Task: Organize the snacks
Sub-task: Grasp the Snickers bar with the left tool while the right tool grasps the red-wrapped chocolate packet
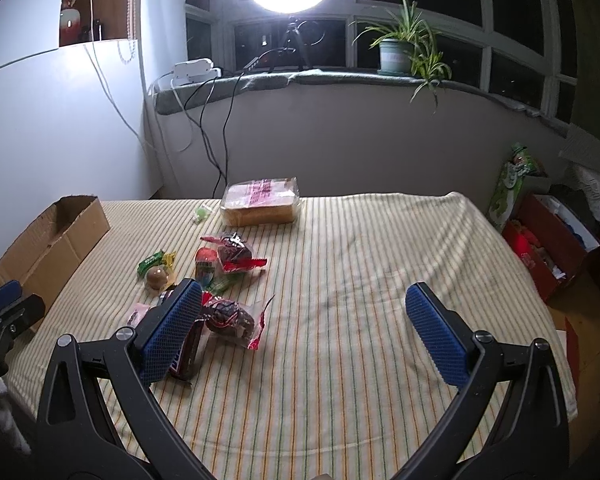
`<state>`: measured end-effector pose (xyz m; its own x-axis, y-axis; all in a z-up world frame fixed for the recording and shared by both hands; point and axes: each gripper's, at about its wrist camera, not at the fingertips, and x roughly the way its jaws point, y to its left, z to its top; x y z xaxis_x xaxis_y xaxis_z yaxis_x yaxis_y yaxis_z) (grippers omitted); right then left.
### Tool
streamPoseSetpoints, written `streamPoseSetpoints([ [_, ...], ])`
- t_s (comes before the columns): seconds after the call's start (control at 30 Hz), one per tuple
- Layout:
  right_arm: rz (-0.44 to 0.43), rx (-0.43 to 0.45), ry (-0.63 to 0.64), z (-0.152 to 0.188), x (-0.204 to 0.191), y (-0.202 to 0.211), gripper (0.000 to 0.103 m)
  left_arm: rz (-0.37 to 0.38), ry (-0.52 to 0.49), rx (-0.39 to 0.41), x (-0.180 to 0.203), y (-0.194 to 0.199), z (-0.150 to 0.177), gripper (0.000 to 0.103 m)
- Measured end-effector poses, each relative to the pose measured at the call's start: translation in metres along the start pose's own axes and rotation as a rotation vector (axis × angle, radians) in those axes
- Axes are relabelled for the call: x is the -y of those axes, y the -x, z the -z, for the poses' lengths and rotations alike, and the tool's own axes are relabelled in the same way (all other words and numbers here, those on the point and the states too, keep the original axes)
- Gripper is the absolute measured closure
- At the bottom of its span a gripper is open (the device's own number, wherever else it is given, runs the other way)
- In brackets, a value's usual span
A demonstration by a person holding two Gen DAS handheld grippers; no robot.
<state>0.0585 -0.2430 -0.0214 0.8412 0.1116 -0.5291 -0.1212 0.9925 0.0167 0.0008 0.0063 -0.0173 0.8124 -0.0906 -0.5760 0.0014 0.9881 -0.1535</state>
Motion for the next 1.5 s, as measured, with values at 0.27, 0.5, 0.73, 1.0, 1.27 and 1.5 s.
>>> streamPoseSetpoints([
  [0.27, -0.072, -0.085, -0.038, 0.008, 0.023, -0.019, 0.026, 0.029, 0.037, -0.061, -0.014, -0.006, 0.013, 0.038],
  [0.5, -0.148, -0.141, -0.014, 0.008, 0.02, -0.031, 0.031, 0.07, 0.05, -0.095, -0.014, -0.01, 0.023, 0.05],
  [0.73, -0.223, -0.199, 0.03, 0.007, 0.006, -0.047, 0.036, 0.121, 0.034, -0.148, -0.005, -0.024, 0.031, 0.06],
  [1.0, -0.29, -0.281, 0.041, 0.01, 0.002, -0.072, 0.038, 0.145, 0.025, -0.176, 0.004, -0.032, 0.033, 0.061],
  [1.27, -0.347, -0.318, 0.004, 0.003, 0.003, -0.087, 0.038, 0.187, -0.032, -0.173, 0.031, -0.041, 0.025, 0.061],
  [1.5, -0.388, -0.347, 0.001, 0.002, 0.001, -0.103, 0.038, 0.214, -0.082, -0.197, 0.061, -0.058, 0.022, 0.061],
])
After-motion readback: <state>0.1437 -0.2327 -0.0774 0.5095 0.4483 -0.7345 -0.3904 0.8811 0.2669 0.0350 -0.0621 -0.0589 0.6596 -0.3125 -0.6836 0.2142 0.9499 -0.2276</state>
